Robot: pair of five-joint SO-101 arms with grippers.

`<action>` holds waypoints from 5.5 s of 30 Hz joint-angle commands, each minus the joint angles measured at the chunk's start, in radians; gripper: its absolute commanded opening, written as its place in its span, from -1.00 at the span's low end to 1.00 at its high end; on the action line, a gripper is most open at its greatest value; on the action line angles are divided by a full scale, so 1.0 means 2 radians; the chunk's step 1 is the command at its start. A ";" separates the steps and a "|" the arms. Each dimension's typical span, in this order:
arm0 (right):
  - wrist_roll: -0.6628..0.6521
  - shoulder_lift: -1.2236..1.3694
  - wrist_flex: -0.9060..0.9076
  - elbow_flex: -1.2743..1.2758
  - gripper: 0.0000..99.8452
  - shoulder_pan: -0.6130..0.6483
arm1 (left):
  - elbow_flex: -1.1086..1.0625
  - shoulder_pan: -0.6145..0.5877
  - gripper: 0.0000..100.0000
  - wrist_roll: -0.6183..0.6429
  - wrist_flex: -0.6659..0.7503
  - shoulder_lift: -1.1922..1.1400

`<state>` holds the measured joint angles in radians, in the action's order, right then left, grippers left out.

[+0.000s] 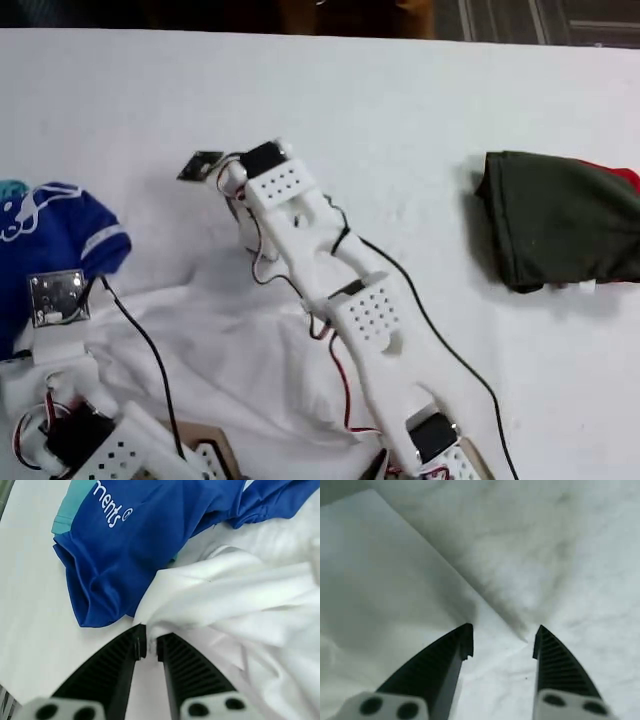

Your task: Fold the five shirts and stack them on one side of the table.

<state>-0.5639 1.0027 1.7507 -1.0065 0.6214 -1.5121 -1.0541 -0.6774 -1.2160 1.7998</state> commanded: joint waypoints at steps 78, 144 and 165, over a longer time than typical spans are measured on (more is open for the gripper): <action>-0.012 -0.319 0.011 -0.007 -0.96 -0.028 | 0.022 0.006 -0.95 0.002 0.110 0.012; 0.170 -0.861 -0.093 0.215 -0.96 -0.226 | 0.379 0.268 -0.95 0.213 0.101 -0.185; -0.032 -0.537 -0.182 0.539 -0.96 0.007 | 0.239 0.043 -0.95 -0.047 0.002 -0.265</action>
<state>-0.6099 -0.1772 1.4285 0.1611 0.6153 -1.0196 -0.8915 -0.7173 -1.2083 1.2735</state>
